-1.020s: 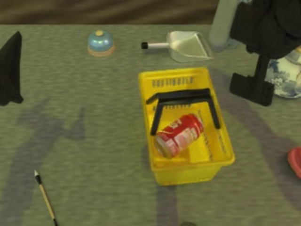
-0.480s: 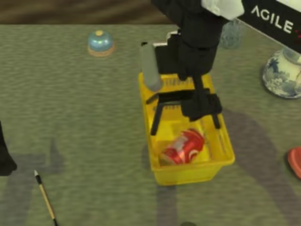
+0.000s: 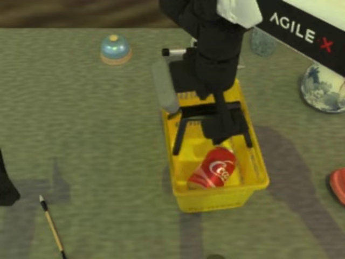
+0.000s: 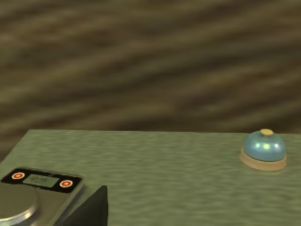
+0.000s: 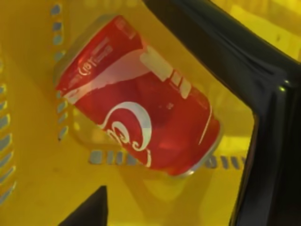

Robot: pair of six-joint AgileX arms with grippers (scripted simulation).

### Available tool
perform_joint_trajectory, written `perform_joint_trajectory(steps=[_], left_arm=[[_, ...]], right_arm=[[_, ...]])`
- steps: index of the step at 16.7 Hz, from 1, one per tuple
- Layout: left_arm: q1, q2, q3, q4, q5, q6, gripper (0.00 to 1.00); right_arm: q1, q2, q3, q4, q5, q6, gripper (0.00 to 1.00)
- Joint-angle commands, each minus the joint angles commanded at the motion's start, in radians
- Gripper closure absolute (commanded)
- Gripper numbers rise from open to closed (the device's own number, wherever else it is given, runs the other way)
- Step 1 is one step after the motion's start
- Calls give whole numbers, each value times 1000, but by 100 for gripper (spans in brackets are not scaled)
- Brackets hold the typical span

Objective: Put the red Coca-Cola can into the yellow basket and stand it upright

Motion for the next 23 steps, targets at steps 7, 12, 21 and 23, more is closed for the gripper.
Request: perform_joint_trajectory(steps=[7,12,21,23], left_arm=[[0,0,0,0,0,0,0],[0,0,0,0,0,0,0],[0,0,0,0,0,0,0],[0,0,0,0,0,0,0]], right_arm=[[6,-9,-95,84,0,-1,0],[6,-9,-95,85,0,-1,15],[6,-9,-95,85,0,-1,83],[6,-9,-95,85,0,-1,98]])
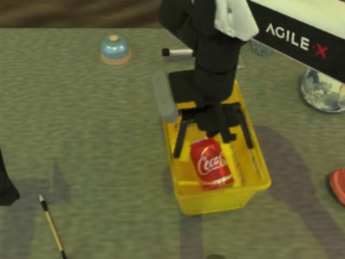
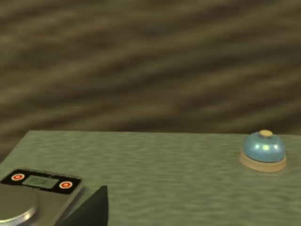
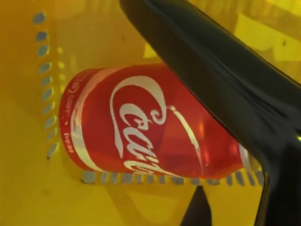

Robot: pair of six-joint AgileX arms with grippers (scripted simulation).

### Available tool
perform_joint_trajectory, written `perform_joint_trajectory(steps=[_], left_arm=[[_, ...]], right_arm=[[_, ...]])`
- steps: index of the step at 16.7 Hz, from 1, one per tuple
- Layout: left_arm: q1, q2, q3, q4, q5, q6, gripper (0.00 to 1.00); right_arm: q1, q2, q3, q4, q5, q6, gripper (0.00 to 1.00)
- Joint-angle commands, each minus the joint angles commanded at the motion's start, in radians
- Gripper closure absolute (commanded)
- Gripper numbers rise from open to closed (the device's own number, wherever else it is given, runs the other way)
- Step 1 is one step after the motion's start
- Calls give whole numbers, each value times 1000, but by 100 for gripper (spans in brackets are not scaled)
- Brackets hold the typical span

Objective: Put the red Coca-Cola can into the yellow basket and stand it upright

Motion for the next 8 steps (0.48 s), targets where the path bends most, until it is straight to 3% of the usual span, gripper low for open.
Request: perform_joint_trajectory(steps=[8], left_arm=[[0,0,0,0,0,0,0]], right_arm=[[0,0,0,0,0,0,100]])
